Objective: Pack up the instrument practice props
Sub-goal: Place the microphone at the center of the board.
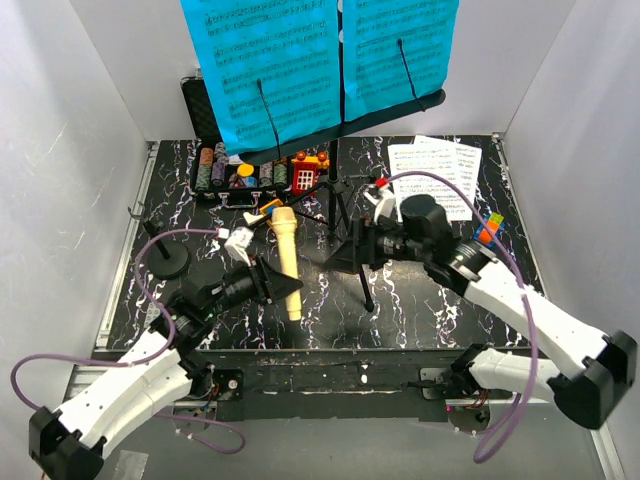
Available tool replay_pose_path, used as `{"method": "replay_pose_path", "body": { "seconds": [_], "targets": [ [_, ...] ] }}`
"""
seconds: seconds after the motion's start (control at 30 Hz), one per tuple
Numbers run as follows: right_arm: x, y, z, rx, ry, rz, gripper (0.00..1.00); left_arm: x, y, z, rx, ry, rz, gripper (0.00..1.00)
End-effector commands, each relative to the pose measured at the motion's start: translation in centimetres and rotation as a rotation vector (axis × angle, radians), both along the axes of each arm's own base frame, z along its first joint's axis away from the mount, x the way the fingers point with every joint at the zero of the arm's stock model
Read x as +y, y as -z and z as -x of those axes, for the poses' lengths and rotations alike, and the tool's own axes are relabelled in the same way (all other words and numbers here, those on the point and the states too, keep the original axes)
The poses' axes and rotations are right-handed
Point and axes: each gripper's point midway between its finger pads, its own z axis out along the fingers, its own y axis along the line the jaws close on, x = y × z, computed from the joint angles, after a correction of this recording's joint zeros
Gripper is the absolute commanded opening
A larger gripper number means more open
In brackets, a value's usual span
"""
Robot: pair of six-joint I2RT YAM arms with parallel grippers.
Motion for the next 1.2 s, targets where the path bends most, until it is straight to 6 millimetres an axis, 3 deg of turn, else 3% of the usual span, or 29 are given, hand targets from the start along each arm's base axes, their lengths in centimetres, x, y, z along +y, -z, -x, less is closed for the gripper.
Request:
{"method": "replay_pose_path", "body": {
  "seconds": [0.0,0.07,0.13,0.3,0.5,0.7,0.97,1.17],
  "targets": [
    [-3.0,1.1,0.7,-0.072,0.06,0.062,0.89,6.7,2.4,-3.0,0.084,-0.422,-0.189,0.0],
    [-3.5,1.5,1.2,-0.076,0.056,0.064,0.89,10.6,4.1,-3.9,0.175,-0.659,-0.263,0.0],
    [-3.9,2.1,1.6,-0.071,0.056,0.072,0.89,12.7,5.0,-4.1,0.216,-0.773,-0.331,0.0],
    [-4.4,2.8,2.4,-0.067,0.043,0.07,0.88,15.8,5.7,-5.3,0.258,-0.955,-0.518,0.0],
    [-5.1,3.1,2.9,-0.076,0.039,0.085,0.88,17.4,9.1,-7.0,0.418,-1.082,-0.719,0.0],
    [-5.6,2.8,3.3,-0.094,0.048,0.064,0.88,16.7,11.0,-8.1,0.553,-1.198,-0.603,0.0],
    [-6.0,3.2,3.3,-0.104,0.063,0.071,0.88,17.2,12.9,-7.4,0.667,-1.393,-0.353,0.0],
    [-6.0,3.8,3.3,-0.098,0.061,0.085,0.88,20.5,12.6,-4.9,0.674,-1.595,-0.167,0.0]
  ]
}}
